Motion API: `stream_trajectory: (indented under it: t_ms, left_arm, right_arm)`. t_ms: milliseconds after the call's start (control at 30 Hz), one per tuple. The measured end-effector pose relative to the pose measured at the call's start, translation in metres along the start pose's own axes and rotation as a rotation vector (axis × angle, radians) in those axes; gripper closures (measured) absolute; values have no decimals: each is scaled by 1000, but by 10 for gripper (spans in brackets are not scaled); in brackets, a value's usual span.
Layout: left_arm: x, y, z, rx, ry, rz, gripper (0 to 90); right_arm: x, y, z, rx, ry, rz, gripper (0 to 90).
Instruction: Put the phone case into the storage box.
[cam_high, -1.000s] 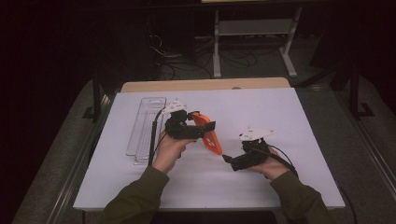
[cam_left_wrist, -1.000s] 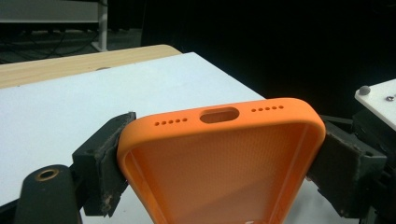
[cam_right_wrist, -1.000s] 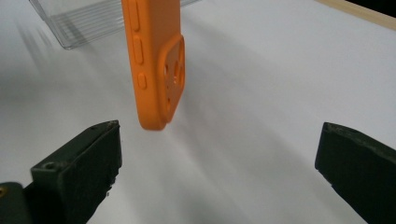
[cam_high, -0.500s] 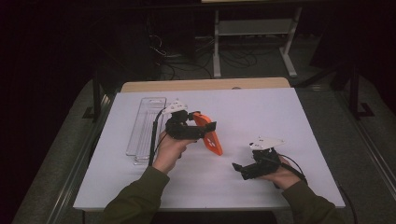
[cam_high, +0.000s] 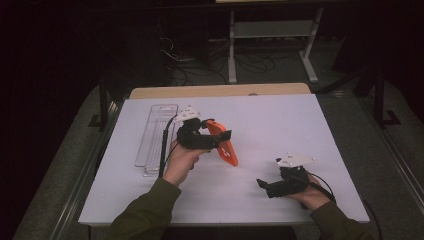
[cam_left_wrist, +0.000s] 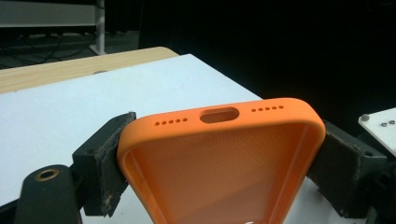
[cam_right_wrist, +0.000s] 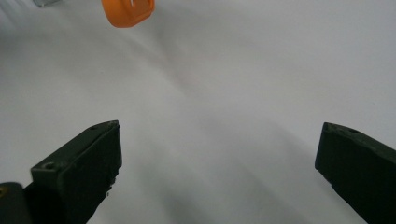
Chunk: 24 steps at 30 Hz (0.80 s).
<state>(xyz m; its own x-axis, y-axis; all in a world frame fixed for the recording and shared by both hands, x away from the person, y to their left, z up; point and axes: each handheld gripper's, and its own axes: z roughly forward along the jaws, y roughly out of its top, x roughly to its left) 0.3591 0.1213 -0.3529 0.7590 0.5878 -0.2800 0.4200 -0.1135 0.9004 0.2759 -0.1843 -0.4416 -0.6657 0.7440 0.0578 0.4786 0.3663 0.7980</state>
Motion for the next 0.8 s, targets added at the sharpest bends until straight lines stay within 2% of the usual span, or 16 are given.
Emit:
stream_trajectory:
  t_ms: [167, 400, 567, 733, 800]
  left_arm:
    - [0, 1, -1, -1, 1, 7, 154]
    - [-2, 4, -2, 0, -4, 20, 154]
    - [-5, 8, -3, 10, -22, 24, 154]
    - [-6, 13, -3, 14, -28, 48, 153]
    - [-5, 15, -3, 12, -29, 44, 153]
  right_arm:
    - [-2, -3, 0, 3, 9, 16, 0]
    - [-2, -2, -2, 1, 7, 11, 0]
    - [-2, -2, -1, -1, 11, 1, 0]
    - [-2, -2, -1, 0, 12, -1, 0]
    - [-1, -2, 0, 1, 15, -2, 0]
